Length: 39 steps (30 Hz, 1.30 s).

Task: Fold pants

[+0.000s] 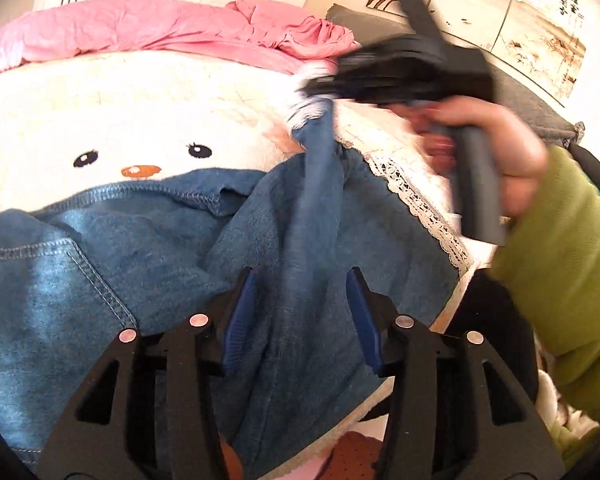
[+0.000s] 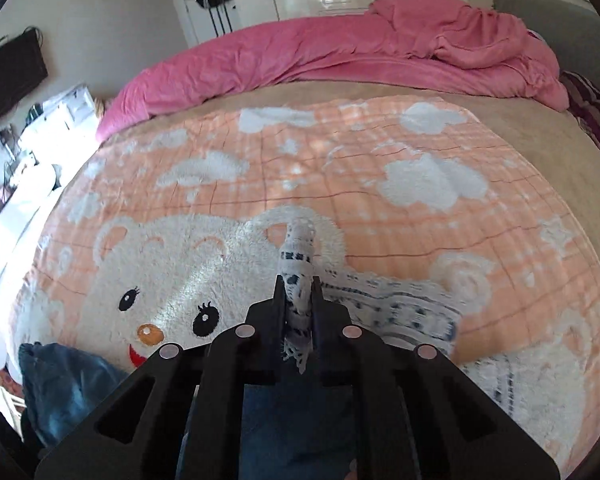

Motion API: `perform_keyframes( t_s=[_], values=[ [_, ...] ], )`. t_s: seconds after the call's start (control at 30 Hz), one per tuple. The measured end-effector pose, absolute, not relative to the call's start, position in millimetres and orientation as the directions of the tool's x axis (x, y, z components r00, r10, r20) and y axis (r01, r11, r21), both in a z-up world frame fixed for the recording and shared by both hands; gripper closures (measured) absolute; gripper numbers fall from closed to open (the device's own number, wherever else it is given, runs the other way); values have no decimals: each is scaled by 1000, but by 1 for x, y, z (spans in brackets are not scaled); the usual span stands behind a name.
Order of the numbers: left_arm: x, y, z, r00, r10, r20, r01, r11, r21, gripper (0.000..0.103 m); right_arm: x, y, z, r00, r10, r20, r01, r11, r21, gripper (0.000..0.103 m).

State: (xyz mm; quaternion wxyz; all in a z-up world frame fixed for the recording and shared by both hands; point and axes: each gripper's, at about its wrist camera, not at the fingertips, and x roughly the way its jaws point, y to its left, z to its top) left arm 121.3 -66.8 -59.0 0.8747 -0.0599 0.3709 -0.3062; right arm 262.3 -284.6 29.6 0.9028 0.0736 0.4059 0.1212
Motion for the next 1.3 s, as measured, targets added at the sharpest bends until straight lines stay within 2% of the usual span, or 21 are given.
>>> perform_keyframes(
  t_s=[0.13,0.23,0.33,0.5,0.7,0.77,0.83,0.93,1.0,1.03,1.3],
  values=[
    [113,-71,-53,527,-616,-586,545,774,-323,66,205,-334,45,703,277,-655,-90,948,305,93],
    [102,-77,-46,537,-625,-567,595,757,-270,88,165,-366,40,726,278,-629,-23,924,382,93],
    [91,-85,-44,555,-614,-561,644,744,-178,95,136,-387,28,725,285,-626,28,897,441,93],
    [81,-96,-46,579,-589,-564,673,736,-77,95,109,-402,4,674,288,-680,84,885,458,93],
    [87,-104,-56,570,-557,-604,673,738,-46,90,95,-413,-23,627,317,-711,114,866,487,89],
    [83,-103,-54,567,-551,-612,669,741,-47,94,93,-419,-25,635,313,-706,126,860,494,77],
    [84,-100,-52,556,-565,-610,672,737,-70,97,94,-426,-25,645,304,-701,140,855,500,69],
    [84,-98,-51,547,-575,-608,676,732,-83,99,96,-432,-25,650,305,-696,140,852,504,71],
    [86,-95,-51,533,-586,-611,676,729,-109,100,95,-429,-24,646,318,-694,113,859,499,85],
    [85,-93,-50,533,-588,-609,677,728,-109,100,95,-429,-23,645,322,-693,104,861,497,89],
    [74,-77,-36,512,-634,-579,687,707,-167,101,78,-433,-20,623,352,-698,80,860,505,89]
  ],
)
